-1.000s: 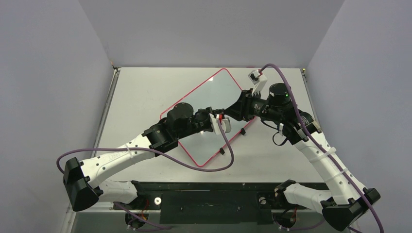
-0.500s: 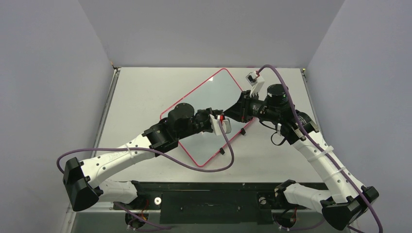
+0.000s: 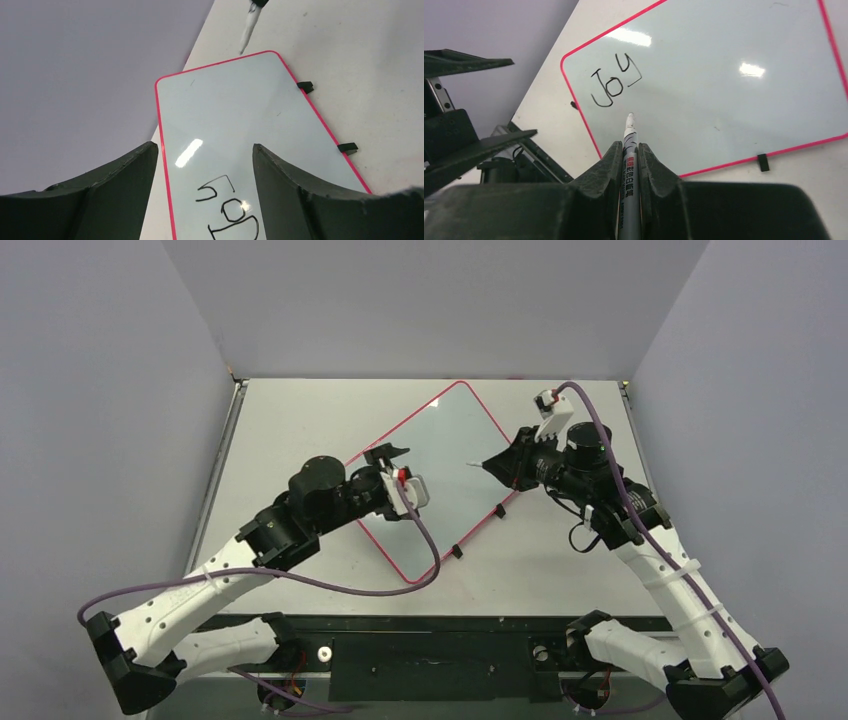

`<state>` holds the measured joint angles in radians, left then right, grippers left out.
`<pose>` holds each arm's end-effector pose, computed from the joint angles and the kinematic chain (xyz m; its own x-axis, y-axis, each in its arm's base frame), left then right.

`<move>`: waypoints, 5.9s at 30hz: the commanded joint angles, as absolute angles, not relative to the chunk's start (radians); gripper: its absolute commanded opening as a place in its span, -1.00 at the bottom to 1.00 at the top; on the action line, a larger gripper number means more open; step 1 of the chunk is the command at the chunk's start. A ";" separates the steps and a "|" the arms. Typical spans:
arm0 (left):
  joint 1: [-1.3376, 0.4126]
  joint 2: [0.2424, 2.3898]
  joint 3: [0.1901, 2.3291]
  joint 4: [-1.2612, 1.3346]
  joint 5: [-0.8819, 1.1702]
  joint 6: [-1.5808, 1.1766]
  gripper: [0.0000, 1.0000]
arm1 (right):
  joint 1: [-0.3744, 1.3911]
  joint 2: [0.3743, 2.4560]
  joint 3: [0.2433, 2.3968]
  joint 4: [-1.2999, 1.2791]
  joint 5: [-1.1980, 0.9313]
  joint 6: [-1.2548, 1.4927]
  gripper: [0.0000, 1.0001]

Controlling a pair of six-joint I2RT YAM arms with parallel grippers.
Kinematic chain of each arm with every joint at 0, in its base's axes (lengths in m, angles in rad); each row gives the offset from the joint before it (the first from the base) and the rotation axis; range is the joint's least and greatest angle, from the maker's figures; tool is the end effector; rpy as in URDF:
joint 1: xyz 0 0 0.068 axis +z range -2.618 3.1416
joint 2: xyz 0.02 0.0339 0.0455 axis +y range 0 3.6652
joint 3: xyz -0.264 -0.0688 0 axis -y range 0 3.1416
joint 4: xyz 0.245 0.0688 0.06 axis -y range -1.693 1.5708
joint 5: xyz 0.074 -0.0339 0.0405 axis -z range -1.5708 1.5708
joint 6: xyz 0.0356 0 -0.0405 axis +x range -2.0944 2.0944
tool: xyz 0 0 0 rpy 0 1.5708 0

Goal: Write a sentence on the whiteboard

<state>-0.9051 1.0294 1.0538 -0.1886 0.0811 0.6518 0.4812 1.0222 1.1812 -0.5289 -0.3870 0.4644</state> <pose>0.1431 -0.1869 0.3878 0.4252 0.4375 -0.7923 0.7237 0.3614 0.5879 0.1839 0.1112 0.3981 -0.6182 0.1451 -0.7725 -0.5186 0.6633 0.5396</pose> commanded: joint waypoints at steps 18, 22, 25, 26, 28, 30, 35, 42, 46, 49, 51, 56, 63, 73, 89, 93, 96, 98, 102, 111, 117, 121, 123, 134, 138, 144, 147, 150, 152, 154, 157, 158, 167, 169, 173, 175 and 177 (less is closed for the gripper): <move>-0.167 1.285 1.284 -0.290 0.454 -0.133 0.35 | 0.457 0.952 1.099 -0.517 -0.271 0.420 -1.00; -0.076 1.387 1.336 -0.302 0.555 -0.209 0.35 | 0.458 0.956 1.092 -0.512 -0.273 0.423 -1.00; -0.049 1.445 1.354 -0.300 0.558 -0.233 0.35 | 0.459 0.960 1.086 -0.506 -0.276 0.424 -1.00; -0.047 1.472 1.357 -0.290 0.568 -0.236 0.35 | 0.459 0.962 1.083 -0.504 -0.276 0.426 -1.00; -0.042 1.506 1.357 -0.262 0.590 -0.245 0.35 | 0.458 0.964 1.081 -0.501 -0.275 0.429 -1.00; -0.040 1.543 1.365 -0.245 0.609 -0.249 0.35 | 0.459 0.965 1.082 -0.500 -0.276 0.431 -1.00; -0.040 1.664 1.434 -0.251 0.676 -0.247 0.35 | 0.458 0.958 1.084 -0.508 -0.275 0.426 -1.00; -0.040 1.768 1.504 -0.281 0.759 -0.263 0.35 | 0.459 0.965 1.091 -0.523 -0.275 0.415 -1.00; -0.040 1.795 1.521 -0.287 0.776 -0.271 0.33 | 0.460 0.958 1.090 -0.524 -0.276 0.405 -1.00; -0.042 1.818 1.544 -0.303 0.813 -0.279 0.29 | 0.459 0.954 1.080 -0.518 -0.277 0.401 -1.00; -0.045 1.833 1.564 -0.316 0.820 -0.281 0.27 | 0.459 0.948 1.067 -0.505 -0.279 0.404 -1.00; -0.056 1.863 1.599 -0.320 0.822 -0.298 0.27 | 0.460 0.947 1.064 -0.487 -0.282 0.415 -1.00; -0.095 1.917 1.648 -0.374 0.884 -0.287 0.26 | 0.460 0.940 1.062 -0.490 -0.276 0.414 -1.00; -0.187 1.958 1.640 -0.443 1.000 -0.214 0.17 | 0.461 0.942 1.048 -0.494 -0.275 0.406 -1.00; -0.246 2.005 1.752 -0.600 0.947 -0.106 -0.85 | 0.460 0.955 1.021 -0.454 -0.285 0.407 -1.00; -0.258 1.989 1.774 -0.637 0.925 -0.075 -1.00 | 0.462 0.964 0.991 -0.378 -0.315 0.415 -1.00; -0.272 1.973 1.791 -0.671 0.894 -0.048 -1.00 | 0.469 0.980 0.966 -0.290 -0.330 0.419 -1.00; -0.282 1.962 1.801 -0.691 0.872 -0.031 -1.00 | 0.479 0.993 0.959 -0.240 -0.329 0.414 -1.00; -0.292 1.941 1.798 -0.694 0.837 -0.025 -1.00 | 0.525 1.037 0.969 -0.160 -0.269 0.385 -1.00; -0.305 1.909 1.766 -0.673 0.817 -0.021 -1.00 | 0.640 1.208 1.032 -0.018 -0.137 0.361 -1.00; -0.314 1.893 1.762 -0.679 0.808 -0.015 -1.00 | 0.656 1.282 1.080 0.038 -0.131 0.364 -1.00; -0.319 1.885 1.759 -0.679 0.807 -0.012 -1.00 | 0.660 1.312 1.103 0.048 -0.100 0.361 -1.00; -0.320 1.882 1.759 -0.680 0.807 -0.011 -1.00 | 0.660 1.327 1.114 0.051 -0.091 0.359 -1.00; -0.326 1.868 1.755 -0.686 0.803 -0.005 -1.00 | 0.660 1.414 1.151 0.067 -0.086 0.373 -1.00; -0.330 1.867 1.759 -0.687 0.803 -0.005 -1.00 | 0.665 1.437 1.152 0.073 -0.088 0.379 -1.00; -0.337 1.870 1.766 -0.695 0.798 -0.005 -1.00 | 0.667 1.462 1.156 0.072 -0.088 0.379 -1.00; -0.340 1.871 1.767 -0.701 0.795 -0.005 -1.00 | 0.667 1.473 1.156 0.069 -0.083 0.377 -1.00; -0.342 1.868 1.769 -0.706 0.793 0.020 -1.00 | 0.666 1.480 1.164 0.065 -0.061 0.373 -1.00; -0.342 1.867 1.769 -0.707 0.792 0.024 -1.00 | 0.666 1.486 1.176 0.055 -0.047 0.368 -1.00; -0.343 1.868 1.769 -0.708 0.792 0.025 -1.00 | 0.664 1.492 1.186 0.049 -0.034 0.364 -1.00; -0.345 1.868 1.769 -0.709 0.789 0.026 -1.00 | 0.661 1.498 1.199 0.040 -0.013 0.363 -1.00; -0.345 1.867 1.769 -0.710 0.789 0.027 -1.00 | 0.660 1.499 1.203 0.038 -0.011 0.364 -1.00; -0.347 1.863 1.768 -0.710 0.782 0.029 -1.00 | 0.660 1.490 1.166 0.020 -0.007 0.373 -1.00; -0.347 1.864 1.769 -0.708 0.781 0.027 -1.00 | 0.663 1.482 1.149 0.019 -0.016 0.377 -1.00; -0.347 1.865 1.772 -0.709 0.781 0.027 -1.00 | 0.669 1.458 1.105 0.007 -0.034 0.377 -1.00; -0.347 1.864 1.772 -0.708 0.781 0.027 -1.00 | 0.673 1.443 1.083 0.004 -0.036 0.377 -1.00; -0.347 1.864 1.772 -0.708 0.779 0.026 -1.00 | 0.675 1.425 1.060 0.003 -0.037 0.377 -1.00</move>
